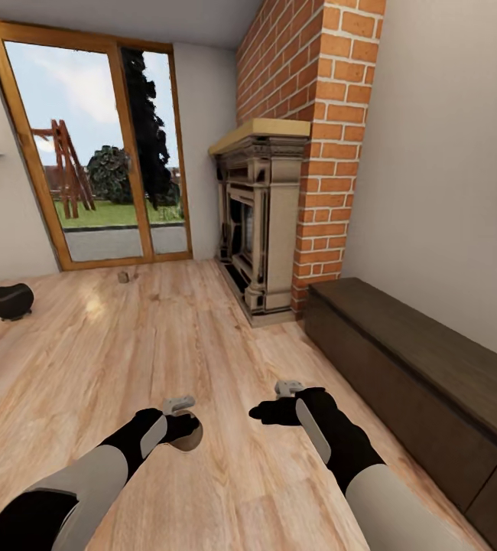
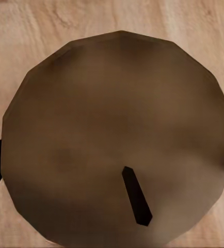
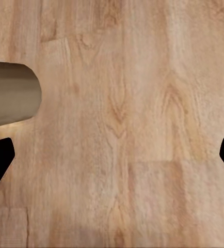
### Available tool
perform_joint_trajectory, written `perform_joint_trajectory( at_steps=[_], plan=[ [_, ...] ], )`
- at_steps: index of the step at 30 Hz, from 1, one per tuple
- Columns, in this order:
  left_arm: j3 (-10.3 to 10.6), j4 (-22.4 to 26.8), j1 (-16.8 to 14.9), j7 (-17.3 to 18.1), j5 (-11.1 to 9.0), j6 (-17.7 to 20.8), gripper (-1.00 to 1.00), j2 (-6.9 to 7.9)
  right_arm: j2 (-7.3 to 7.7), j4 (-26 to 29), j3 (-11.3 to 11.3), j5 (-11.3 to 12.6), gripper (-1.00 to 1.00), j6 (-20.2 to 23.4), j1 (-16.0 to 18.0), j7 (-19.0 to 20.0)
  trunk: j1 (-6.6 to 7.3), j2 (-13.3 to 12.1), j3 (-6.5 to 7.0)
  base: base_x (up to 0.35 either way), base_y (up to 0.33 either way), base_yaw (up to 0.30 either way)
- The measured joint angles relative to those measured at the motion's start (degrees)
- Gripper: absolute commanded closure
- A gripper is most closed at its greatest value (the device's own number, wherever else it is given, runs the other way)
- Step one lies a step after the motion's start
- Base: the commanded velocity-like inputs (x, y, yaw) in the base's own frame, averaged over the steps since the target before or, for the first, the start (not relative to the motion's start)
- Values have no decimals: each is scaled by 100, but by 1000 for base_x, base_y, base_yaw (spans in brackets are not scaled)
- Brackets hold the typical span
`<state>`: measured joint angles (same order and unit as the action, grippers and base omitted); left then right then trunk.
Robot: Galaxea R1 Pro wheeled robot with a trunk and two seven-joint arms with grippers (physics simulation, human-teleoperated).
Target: Place each of the two pumpkins and all three candles from the living room inside a cabinet in the living room (use any cabinet), then make sure every cabinet is closed, and position the cauldron so it is next to a table in the living room.
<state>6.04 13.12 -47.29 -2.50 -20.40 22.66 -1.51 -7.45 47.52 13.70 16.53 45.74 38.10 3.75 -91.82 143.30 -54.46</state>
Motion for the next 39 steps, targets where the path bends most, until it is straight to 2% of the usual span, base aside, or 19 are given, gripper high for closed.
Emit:
perform_joint_trajectory(
  at_steps=[25,39],
  plan=[
    [8,-3,-1,2,1,0,100,-12,0,-1,-36,17,-100,-11,0,2,-2,0,78,16,335,-272],
    [9,-6,-2,0,1,-9,100,-29,0,1,-33,17,-100,-11,0,2,0,0,129,137,329,-275]
  ],
)
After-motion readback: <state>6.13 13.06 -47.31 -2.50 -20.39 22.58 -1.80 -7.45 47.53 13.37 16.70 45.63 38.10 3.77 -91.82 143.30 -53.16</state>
